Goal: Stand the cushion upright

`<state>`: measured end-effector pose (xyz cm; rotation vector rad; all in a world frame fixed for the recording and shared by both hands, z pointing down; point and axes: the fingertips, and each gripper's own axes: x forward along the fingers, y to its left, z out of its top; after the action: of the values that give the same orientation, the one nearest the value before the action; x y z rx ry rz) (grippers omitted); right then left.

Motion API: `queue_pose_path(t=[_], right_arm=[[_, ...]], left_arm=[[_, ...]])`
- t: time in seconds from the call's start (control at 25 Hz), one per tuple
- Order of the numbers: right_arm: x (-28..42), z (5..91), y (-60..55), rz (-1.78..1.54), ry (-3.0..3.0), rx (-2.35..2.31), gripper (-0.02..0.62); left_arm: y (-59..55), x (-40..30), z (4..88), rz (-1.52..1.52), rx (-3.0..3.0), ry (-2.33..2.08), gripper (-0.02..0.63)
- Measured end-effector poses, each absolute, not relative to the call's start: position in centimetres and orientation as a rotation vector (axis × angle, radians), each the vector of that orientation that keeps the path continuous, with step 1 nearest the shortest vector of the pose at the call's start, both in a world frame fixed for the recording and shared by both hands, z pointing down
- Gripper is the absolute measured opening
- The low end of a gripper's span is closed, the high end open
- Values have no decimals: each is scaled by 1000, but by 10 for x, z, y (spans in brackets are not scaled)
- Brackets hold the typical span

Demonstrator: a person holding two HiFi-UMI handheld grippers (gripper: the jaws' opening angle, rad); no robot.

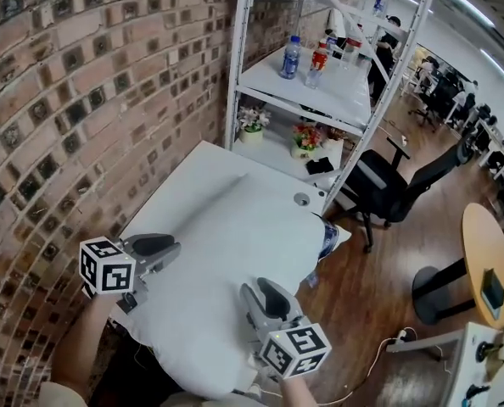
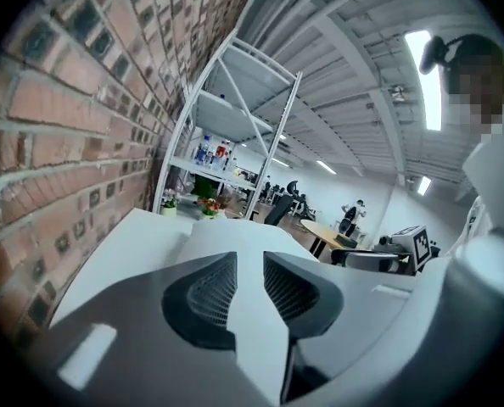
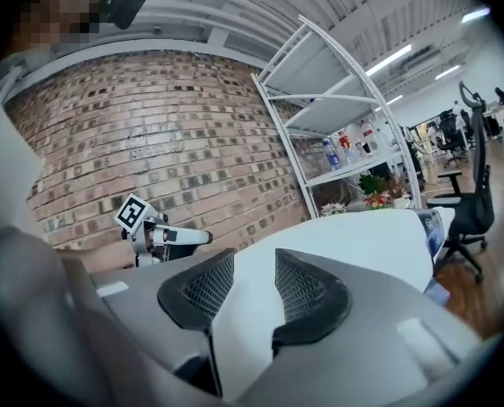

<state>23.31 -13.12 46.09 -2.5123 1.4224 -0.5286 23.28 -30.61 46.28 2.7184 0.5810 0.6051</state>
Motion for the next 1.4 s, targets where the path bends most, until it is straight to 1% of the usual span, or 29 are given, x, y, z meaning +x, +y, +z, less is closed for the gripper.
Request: queue_pose_path(t=[0.28, 0.36, 0.52, 0.68, 0.84, 0.92, 1.08, 1.16, 1.24, 1.32, 1.36, 1.4], right_arm=[[250, 487, -109, -629, 1270, -2510, 175], [254, 496, -103, -661, 1231, -2490, 186], [262, 515, -91, -734, 1151, -2456, 226], [263, 530, -83, -800, 1086, -2422, 266], [264, 539, -76, -831, 996, -2360, 290], [265, 541, -70, -839, 936, -2347, 314], [265, 549, -55, -903, 825, -2351, 396], [263, 558, -51, -948, 791, -2312, 414], [262, 567, -53, -983, 777, -2255, 414], [263, 573, -60, -998, 778, -2218, 393], [264, 575, -65, -998, 783, -2209, 364], [264, 575, -70, -995, 791, -2209, 333]], left_arm=[[-332, 262, 519, 856, 2616, 732, 148], [-337, 267, 530, 893, 2563, 769, 159], [-350, 279, 552, 940, 2432, 792, 229], [-357, 285, 569, 972, 2351, 849, 317], [-354, 288, 579, 989, 2245, 906, 379], [-352, 289, 584, 1015, 2193, 939, 405], [-351, 293, 590, 1057, 2141, 1001, 429], [-348, 293, 594, 1081, 2119, 1018, 446], [-342, 294, 598, 1100, 2089, 1032, 450], [-334, 293, 600, 1117, 2050, 1043, 448], [-328, 291, 600, 1123, 2027, 1052, 424], [-322, 290, 599, 1126, 2014, 1063, 371]])
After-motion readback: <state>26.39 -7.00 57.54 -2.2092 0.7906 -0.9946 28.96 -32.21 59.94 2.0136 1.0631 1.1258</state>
